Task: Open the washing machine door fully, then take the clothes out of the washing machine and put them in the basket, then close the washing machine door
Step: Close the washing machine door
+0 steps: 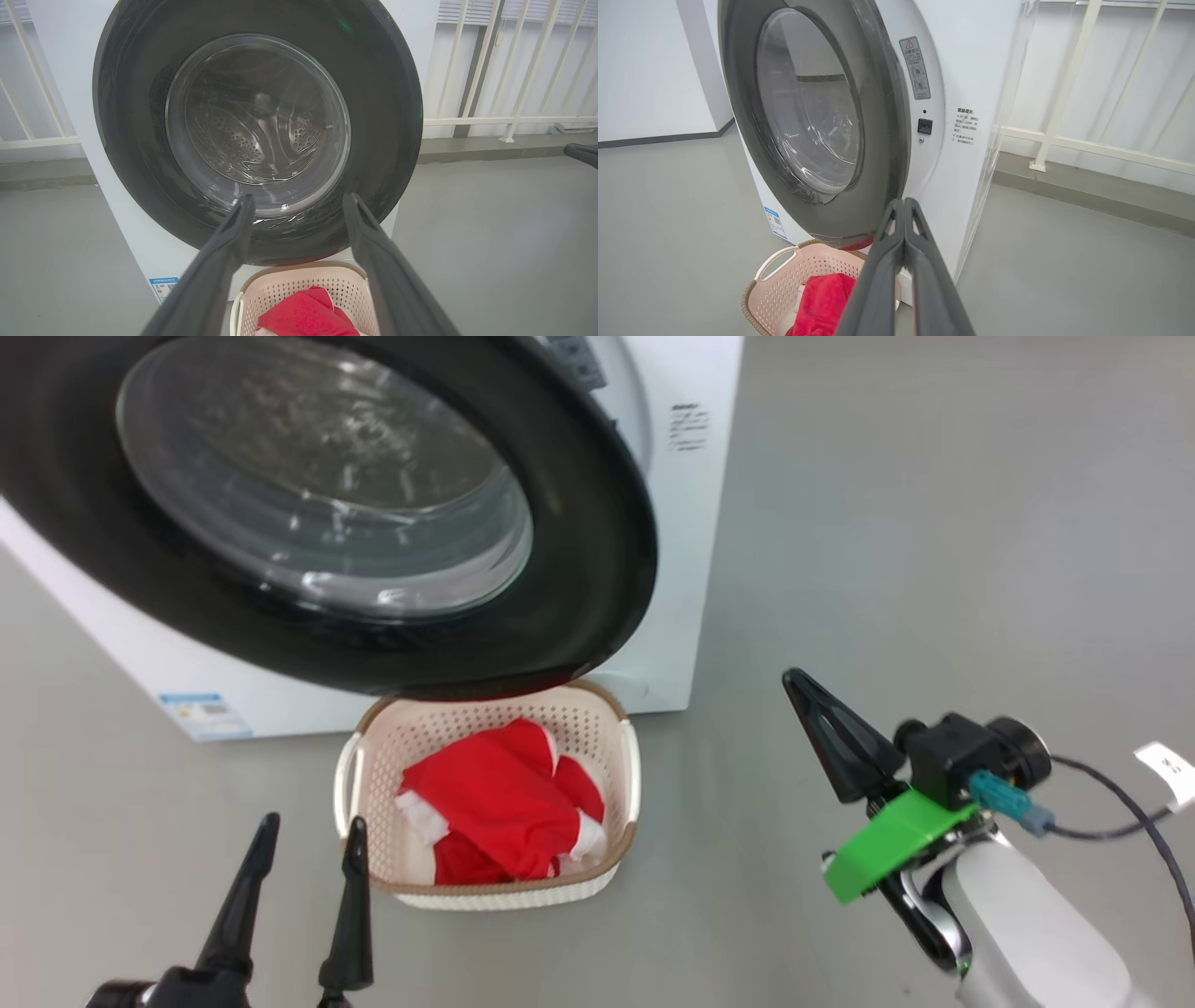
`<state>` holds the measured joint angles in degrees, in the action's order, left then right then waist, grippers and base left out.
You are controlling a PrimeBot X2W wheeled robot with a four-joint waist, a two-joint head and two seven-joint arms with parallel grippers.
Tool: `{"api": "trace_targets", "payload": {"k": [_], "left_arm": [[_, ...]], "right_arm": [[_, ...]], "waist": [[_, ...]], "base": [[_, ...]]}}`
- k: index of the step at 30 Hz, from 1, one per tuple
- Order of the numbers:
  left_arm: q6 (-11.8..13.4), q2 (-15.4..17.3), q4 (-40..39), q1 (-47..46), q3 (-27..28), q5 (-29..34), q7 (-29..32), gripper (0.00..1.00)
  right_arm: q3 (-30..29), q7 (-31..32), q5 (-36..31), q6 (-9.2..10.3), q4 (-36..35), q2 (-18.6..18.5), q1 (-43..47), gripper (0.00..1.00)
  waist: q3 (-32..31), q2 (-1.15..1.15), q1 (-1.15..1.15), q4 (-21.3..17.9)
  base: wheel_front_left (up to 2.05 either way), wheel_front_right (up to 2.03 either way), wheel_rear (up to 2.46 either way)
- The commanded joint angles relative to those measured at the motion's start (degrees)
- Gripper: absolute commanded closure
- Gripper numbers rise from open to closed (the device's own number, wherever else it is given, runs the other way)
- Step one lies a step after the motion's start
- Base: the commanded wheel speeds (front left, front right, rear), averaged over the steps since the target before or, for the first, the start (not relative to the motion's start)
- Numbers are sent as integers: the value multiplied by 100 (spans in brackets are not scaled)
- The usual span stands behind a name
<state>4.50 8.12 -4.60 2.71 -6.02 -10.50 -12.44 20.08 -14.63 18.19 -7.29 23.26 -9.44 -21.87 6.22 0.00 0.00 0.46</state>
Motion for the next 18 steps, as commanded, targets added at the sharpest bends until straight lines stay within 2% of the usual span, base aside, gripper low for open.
{"api": "trace_targets", "payload": {"k": [1, 18], "left_arm": [[-14, 15, -158, -284, 152, 0, -23, 0], [-128, -258, 165, -912, -206, -118, -205, 0]], "right_arm": [[162, -37, 61, -20, -65, -45, -220, 100], [1202, -37, 686, -20, 715, -374, -1851, 100]], "waist": [[244, 0, 0, 253], [961, 0, 0, 992]], "base": [[0, 0, 0], [0, 0, 0]]}}
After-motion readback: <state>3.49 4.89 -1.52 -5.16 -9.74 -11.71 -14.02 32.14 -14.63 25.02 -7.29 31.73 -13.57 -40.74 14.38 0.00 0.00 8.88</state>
